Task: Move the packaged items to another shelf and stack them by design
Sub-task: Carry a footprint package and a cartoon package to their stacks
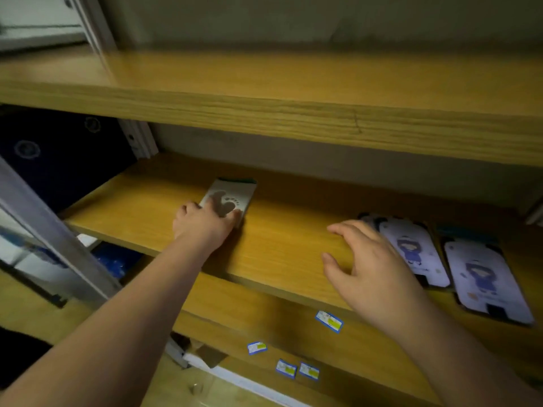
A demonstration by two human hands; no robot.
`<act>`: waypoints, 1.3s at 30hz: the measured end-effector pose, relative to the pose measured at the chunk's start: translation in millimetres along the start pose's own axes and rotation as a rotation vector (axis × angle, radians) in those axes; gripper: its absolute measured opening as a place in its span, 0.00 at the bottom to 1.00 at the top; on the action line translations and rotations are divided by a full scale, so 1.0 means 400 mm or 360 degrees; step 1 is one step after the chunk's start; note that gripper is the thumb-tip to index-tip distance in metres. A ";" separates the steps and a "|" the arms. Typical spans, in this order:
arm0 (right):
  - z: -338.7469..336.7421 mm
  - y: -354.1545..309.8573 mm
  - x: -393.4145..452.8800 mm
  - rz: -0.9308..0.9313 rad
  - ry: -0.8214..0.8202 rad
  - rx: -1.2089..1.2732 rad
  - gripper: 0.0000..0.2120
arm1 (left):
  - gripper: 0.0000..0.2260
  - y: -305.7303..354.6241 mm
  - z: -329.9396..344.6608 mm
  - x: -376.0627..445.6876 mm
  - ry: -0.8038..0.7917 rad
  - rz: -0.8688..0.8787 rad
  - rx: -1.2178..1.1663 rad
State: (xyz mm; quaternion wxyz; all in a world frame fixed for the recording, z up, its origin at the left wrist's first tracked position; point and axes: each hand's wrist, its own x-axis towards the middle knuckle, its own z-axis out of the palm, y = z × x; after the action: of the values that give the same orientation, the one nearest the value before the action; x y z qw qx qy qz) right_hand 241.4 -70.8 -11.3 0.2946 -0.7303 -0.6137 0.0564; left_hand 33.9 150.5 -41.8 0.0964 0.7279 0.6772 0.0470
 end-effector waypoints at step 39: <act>-0.066 0.183 -0.043 0.0922 0.0111 -0.0724 0.44 | 0.14 0.209 0.037 -0.297 -0.0729 0.0459 -0.2141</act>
State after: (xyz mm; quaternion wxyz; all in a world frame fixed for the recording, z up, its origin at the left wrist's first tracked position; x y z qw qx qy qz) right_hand 312.4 -101.6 -31.0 0.1172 -0.9221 -0.3678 -0.0255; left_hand 109.2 26.0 -31.7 0.6556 0.5847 0.3619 0.3120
